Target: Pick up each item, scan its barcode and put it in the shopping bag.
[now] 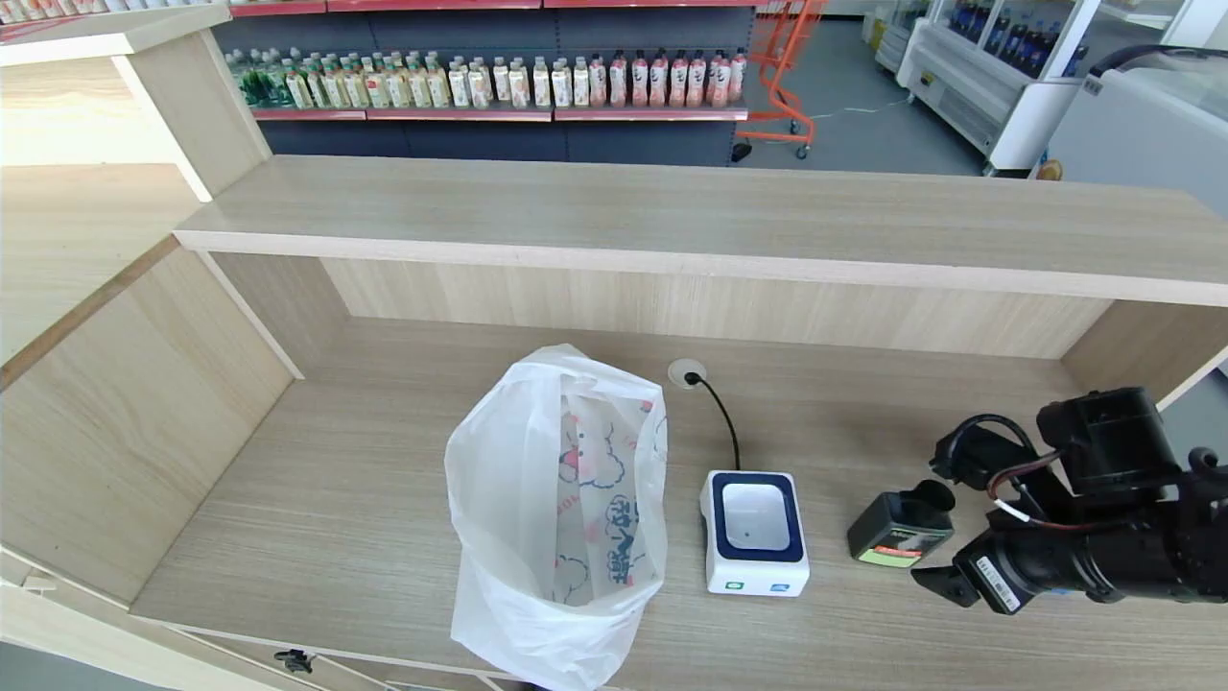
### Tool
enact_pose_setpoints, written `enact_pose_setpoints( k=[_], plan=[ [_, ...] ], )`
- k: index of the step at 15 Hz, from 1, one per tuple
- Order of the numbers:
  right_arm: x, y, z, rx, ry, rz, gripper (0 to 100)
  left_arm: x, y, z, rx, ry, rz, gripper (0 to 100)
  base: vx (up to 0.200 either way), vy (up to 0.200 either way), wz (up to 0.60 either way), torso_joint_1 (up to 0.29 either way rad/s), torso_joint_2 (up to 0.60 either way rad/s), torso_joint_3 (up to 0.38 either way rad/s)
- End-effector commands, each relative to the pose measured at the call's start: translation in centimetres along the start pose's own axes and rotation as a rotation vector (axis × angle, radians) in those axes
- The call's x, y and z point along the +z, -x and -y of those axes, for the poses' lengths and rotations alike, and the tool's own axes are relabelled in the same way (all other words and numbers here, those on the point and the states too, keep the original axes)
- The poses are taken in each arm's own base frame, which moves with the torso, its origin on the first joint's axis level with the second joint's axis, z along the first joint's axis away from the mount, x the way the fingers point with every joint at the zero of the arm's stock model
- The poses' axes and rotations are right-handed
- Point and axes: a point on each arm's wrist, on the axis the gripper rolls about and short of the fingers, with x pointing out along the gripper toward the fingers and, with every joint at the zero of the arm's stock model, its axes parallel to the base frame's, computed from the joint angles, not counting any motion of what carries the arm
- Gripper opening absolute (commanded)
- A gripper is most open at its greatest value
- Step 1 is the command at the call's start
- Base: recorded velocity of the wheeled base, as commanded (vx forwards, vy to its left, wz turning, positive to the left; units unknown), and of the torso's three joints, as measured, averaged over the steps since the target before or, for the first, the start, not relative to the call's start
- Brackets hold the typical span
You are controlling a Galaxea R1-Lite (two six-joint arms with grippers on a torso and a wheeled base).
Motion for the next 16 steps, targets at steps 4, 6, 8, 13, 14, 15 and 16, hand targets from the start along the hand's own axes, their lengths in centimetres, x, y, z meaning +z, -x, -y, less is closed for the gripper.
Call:
enact_pose_setpoints(
  k=[4, 6, 8, 13, 14, 15, 16],
  plan=[
    [3.5, -3.0, -1.3, 0.078, 0.066, 0.049, 100, 0.0, 0.0, 0.0, 0.002, 0.000, 0.000, 100, 0.000, 0.000, 0.00, 0.000, 0.00, 0.000],
    [4.4, -3.5, -1.8, 0.089, 0.083, 0.062, 100, 0.0, 0.0, 0.0, 0.000, -0.001, 0.000, 100, 0.000, 0.000, 0.00, 0.000, 0.00, 0.000],
    [4.7, -3.7, -2.3, 0.099, 0.096, 0.071, 100, 0.0, 0.0, 0.0, 0.002, 0.000, 0.000, 100, 0.000, 0.000, 0.00, 0.000, 0.00, 0.000],
    [4.9, -3.3, -2.6, 0.098, 0.102, 0.093, 0, 0.0, 0.0, 0.0, 0.000, 0.000, 0.000, 100, 0.000, 0.000, 0.00, 0.000, 0.00, 0.000],
    [4.8, -2.8, -2.6, 0.095, 0.098, 0.101, 0, 0.0, 0.0, 0.0, 0.000, 0.000, 0.000, 100, 0.000, 0.000, 0.00, 0.000, 0.00, 0.000],
    [4.7, -2.4, -2.5, 0.094, 0.097, 0.107, 0, 0.0, 0.0, 0.0, 0.000, 0.000, 0.000, 100, 0.000, 0.000, 0.00, 0.000, 0.00, 0.000],
    [4.7, -1.8, -2.4, 0.087, 0.094, 0.127, 0, 0.0, 0.0, 0.0, 0.000, 0.000, 0.000, 100, 0.000, 0.000, 0.00, 0.000, 0.00, 0.000]
  ],
)
